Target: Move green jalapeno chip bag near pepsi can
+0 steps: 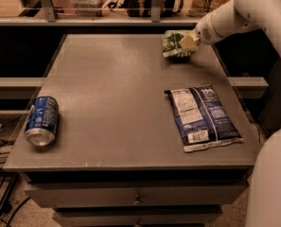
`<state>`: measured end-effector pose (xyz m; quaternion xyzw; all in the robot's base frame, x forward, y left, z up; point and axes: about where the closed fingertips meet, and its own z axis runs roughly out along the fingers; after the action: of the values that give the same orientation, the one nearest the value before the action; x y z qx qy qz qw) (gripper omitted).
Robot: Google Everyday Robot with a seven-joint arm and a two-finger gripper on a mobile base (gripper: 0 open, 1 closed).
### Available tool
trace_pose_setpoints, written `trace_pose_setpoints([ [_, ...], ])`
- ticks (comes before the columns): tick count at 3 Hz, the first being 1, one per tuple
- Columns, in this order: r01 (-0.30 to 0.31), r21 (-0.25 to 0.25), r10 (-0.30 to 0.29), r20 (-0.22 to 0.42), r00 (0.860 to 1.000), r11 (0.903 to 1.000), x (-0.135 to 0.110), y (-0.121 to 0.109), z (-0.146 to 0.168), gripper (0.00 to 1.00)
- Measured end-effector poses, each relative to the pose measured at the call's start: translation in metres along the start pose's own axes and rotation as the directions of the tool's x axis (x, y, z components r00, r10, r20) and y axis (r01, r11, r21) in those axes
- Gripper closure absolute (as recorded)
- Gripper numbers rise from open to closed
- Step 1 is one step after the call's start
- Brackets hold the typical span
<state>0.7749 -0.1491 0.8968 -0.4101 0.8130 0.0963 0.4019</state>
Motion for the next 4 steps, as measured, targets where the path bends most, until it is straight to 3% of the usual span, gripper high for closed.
trace_pose_setpoints([
  [1,0.119,0.007,-0.119,-0.004,0.993,0.9928,-0.027,0.022,-0.024,1.00],
  [2,0.252,-0.031,-0.252,0.010,0.968,0.9672,-0.054,0.067,-0.046,1.00],
  [3,0.351,-0.121,-0.347,0.056,0.936,0.9285,-0.067,0.133,-0.072,1.00],
  [4,0.362,-0.136,-0.357,0.061,0.932,0.9221,-0.069,0.142,-0.070,1.00],
])
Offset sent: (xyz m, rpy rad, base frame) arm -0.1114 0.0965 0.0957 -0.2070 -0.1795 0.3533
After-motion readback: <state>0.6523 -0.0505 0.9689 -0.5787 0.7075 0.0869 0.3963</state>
